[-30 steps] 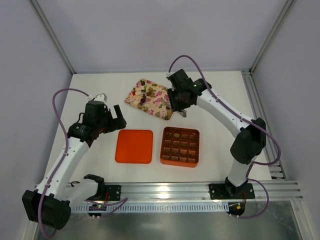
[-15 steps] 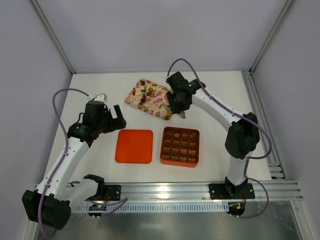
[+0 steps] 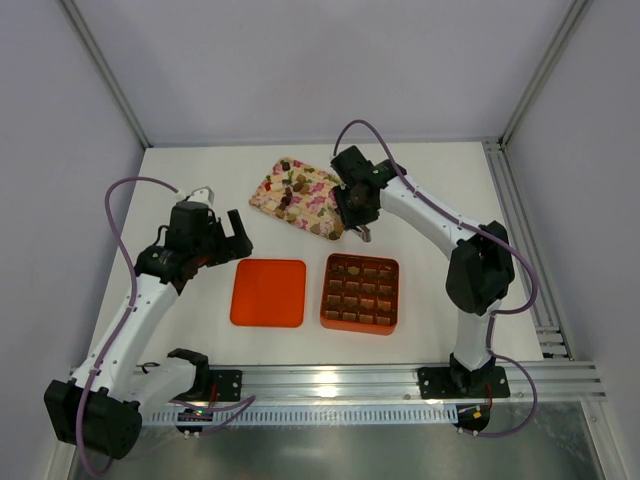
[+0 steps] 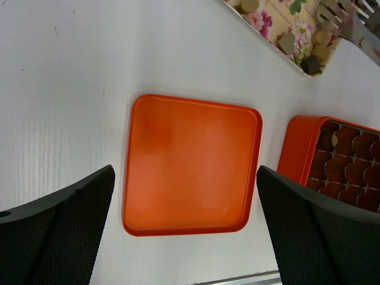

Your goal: Pack the chocolate

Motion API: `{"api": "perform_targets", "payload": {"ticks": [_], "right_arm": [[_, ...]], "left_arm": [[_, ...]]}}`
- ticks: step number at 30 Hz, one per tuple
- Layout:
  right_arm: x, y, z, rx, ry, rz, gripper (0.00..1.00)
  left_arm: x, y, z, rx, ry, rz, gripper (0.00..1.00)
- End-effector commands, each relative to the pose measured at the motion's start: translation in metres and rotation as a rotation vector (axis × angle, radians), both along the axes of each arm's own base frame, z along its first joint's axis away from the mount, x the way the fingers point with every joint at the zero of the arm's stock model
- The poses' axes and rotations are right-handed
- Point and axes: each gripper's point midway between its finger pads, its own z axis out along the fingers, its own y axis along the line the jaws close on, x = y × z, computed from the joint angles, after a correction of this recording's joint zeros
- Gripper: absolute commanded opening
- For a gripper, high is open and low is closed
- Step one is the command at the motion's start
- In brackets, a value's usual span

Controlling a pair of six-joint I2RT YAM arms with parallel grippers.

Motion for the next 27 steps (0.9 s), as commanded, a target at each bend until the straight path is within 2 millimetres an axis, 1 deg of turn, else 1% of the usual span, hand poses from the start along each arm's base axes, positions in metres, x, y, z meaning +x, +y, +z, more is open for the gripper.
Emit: {"api": "perform_targets", "payload": {"ticks": [1, 5, 21, 27], "right_arm": [[0.009, -0.003, 0.008, -0.022, -0.051, -0.010, 0.42], [0.011, -0.002, 0.014, -0.011, -0.067, -0.007, 0.42], [0.016, 0.007, 0.004, -0.013, -0.036, 0.018, 0.41], [0.015, 0.008, 0.005, -0.005, -0.030, 0.025, 0.38]], "left_arm": [[0.004, -0.001, 0.009, -0.017, -0.032, 0.006, 1.00], [0.004, -0.002, 0.009, -0.018, -0.032, 0.003, 1.00], [0.004, -0.001, 0.008, -0.015, -0.029, 0.005, 1.00], [0.005, -0.001, 0.007, -0.014, -0.026, 0.005, 1.00]]}}
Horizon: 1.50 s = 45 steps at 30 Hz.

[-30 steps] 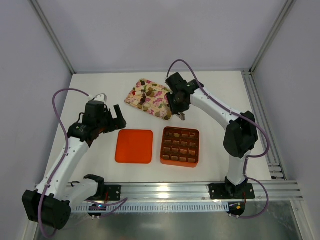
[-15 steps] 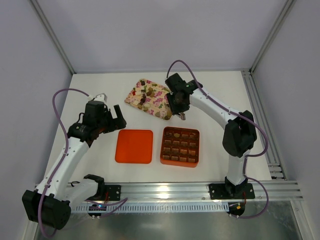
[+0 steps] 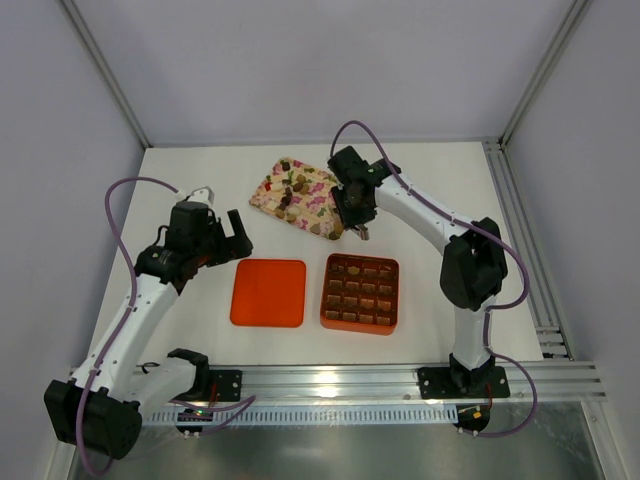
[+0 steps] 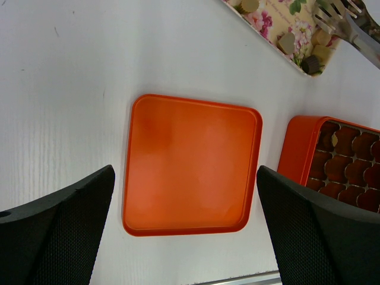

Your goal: Pack the chocolate

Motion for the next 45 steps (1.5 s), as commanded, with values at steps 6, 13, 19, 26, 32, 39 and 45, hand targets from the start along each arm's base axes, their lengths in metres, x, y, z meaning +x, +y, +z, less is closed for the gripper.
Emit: {"api": "perform_targets", "payload": {"ticks": [6, 13, 19, 26, 32, 39, 45], "right_arm": [[0.008, 0.008, 0.022, 0.039, -0.052, 0.020, 0.35], [0.010, 0.006, 0.046, 0.061, -0.101, 0.011, 0.34], [0.007, 0.005, 0.064, 0.091, -0.131, 0.009, 0.34], [0.003, 0.005, 0.074, 0.115, -0.143, 0.010, 0.34], [-0.007, 0.003, 0.090, 0.155, -0.163, 0.011, 0.34], [-0.033, -0.012, 0.110, 0.195, -0.182, 0.005, 0.34], [-0.070, -0.030, 0.120, 0.241, -0.177, 0.001, 0.34]], "left_arm": [[0.005, -0.001, 0.008, -0.014, -0.028, 0.004, 1.00], [0.004, -0.001, 0.007, -0.013, -0.027, 0.004, 1.00], [0.004, -0.001, 0.007, -0.013, -0.027, 0.004, 1.00], [0.004, 0.000, 0.008, -0.015, -0.028, 0.007, 1.00], [0.004, -0.001, 0.008, -0.016, -0.028, 0.004, 1.00], [0.004, -0.002, 0.009, -0.019, -0.032, 0.001, 1.00], [0.004, -0.002, 0.009, -0.020, -0.031, -0.001, 1.00]]}}
